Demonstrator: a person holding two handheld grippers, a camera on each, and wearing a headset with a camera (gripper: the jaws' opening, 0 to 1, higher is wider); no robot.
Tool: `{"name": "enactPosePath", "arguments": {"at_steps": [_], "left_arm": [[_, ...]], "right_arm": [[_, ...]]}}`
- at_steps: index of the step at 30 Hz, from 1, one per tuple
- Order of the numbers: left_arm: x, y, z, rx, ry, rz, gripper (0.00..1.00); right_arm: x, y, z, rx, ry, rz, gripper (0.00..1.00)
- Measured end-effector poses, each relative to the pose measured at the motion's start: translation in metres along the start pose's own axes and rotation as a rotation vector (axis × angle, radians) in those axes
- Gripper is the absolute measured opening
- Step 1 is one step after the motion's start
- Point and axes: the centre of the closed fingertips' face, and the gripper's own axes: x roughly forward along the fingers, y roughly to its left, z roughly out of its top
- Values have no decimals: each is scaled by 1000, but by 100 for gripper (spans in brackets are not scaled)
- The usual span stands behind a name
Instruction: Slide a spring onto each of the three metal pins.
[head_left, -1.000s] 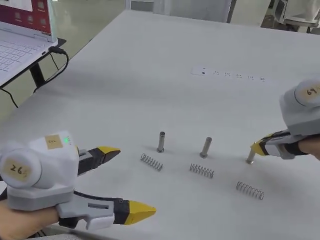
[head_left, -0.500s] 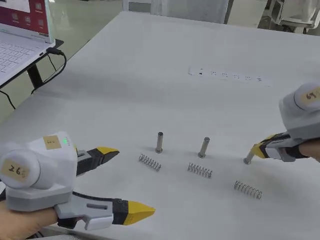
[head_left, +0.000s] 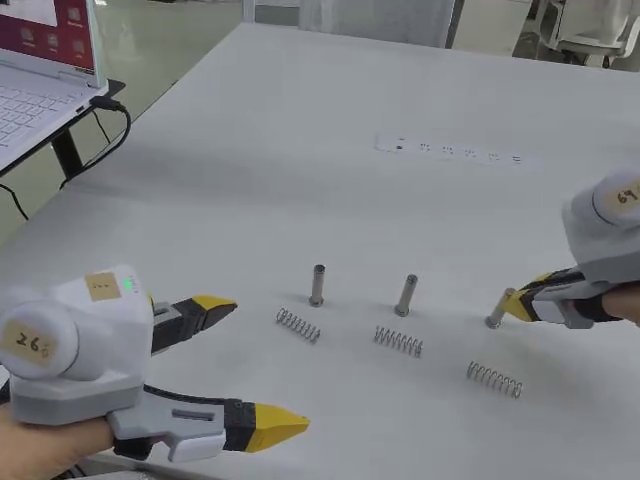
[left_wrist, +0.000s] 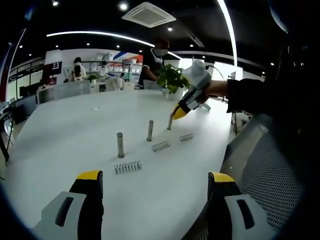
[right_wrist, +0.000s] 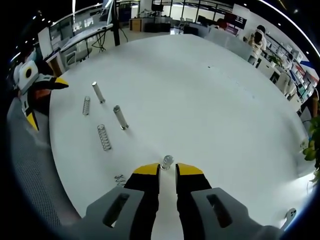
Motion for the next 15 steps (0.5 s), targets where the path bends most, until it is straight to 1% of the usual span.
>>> {"name": "enactPosePath", "arguments": {"at_steps": [5,8,10,12,15], "left_arm": [[0,0,0,0,1,-1,83],[0,0,0,-1,-1,-1,83],[0,-1,0,-1,-1,-2,83],[0,-1,0,0,-2,-3,83],[0,-1,1,-1,-4,-2,83]], "right_arm": [[-4,5,-8,-1,9,8,10],[-7,10,-11,-3,10,20,10],[-10,15,-10,7,1,39,10],[-12,17,-10,6,-4,44,11],[-15,21,-10,-19,-1,46,11]]}}
